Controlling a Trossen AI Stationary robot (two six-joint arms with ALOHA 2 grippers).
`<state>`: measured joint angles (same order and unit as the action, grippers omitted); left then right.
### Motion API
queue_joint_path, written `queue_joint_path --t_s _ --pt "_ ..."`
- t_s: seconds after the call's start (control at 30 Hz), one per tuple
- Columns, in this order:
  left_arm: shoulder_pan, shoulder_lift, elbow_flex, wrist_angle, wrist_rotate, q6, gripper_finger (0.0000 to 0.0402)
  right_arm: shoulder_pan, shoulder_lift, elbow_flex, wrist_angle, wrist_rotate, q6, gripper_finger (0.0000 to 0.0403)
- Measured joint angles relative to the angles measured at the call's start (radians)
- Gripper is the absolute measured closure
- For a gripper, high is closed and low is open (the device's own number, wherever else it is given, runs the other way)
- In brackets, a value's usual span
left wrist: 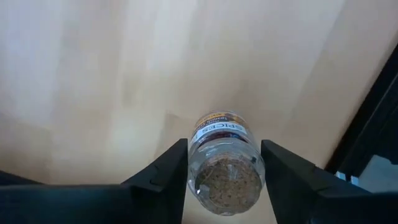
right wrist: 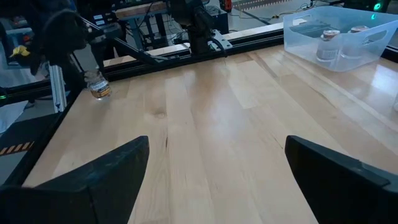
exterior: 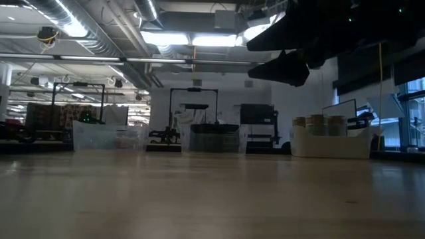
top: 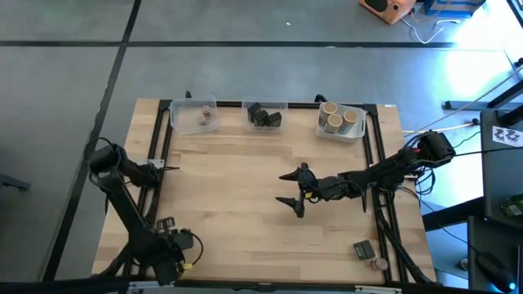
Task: Sort spices by type
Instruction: Put the left brown seasoning bottle into the left transparent bin
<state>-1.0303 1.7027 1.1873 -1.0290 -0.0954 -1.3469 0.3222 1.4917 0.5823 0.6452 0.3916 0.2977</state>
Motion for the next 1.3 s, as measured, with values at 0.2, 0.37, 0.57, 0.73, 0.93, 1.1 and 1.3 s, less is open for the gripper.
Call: queue_joint_path --t_s 0.2,0.37,0.57,0.73,0.93,1.1,1.3 --pt "0.081 -0.075 0.0 -0.097 -0.068 0.089 0.0237 -0.002 0.0 0.0 0.0 0.0 -0.017 0.0029" --pt "0.183 -0.144 0.0 -0.168 -0.149 0.174 0.0242 -0.002 0.0 0.0 0.001 0.013 -0.066 0.0029" --pt "0.349 -0.229 0.0 -0.25 -0.252 0.281 0.024 -0.002 0.0 0.0 0.002 0.019 -0.161 0.0029" --pt "0.507 -0.295 0.0 -0.28 -0.366 0.442 0.024 -0.003 0.0 0.0 0.003 0.019 -0.226 0.0029" --pt "0.755 -0.327 0.001 -0.278 -0.447 0.615 0.0239 -0.023 0.0 0.0 0.002 0.026 -0.348 0.0029" --pt "0.986 -0.327 0.001 -0.259 -0.493 0.765 0.0239 -0.05 -0.001 0.0 -0.05 0.027 -0.414 0.0029" --pt "1.279 -0.327 -0.005 -0.23 -0.503 0.913 0.0238 -0.109 -0.001 0.0 -0.165 0.045 -0.43 0.0029"
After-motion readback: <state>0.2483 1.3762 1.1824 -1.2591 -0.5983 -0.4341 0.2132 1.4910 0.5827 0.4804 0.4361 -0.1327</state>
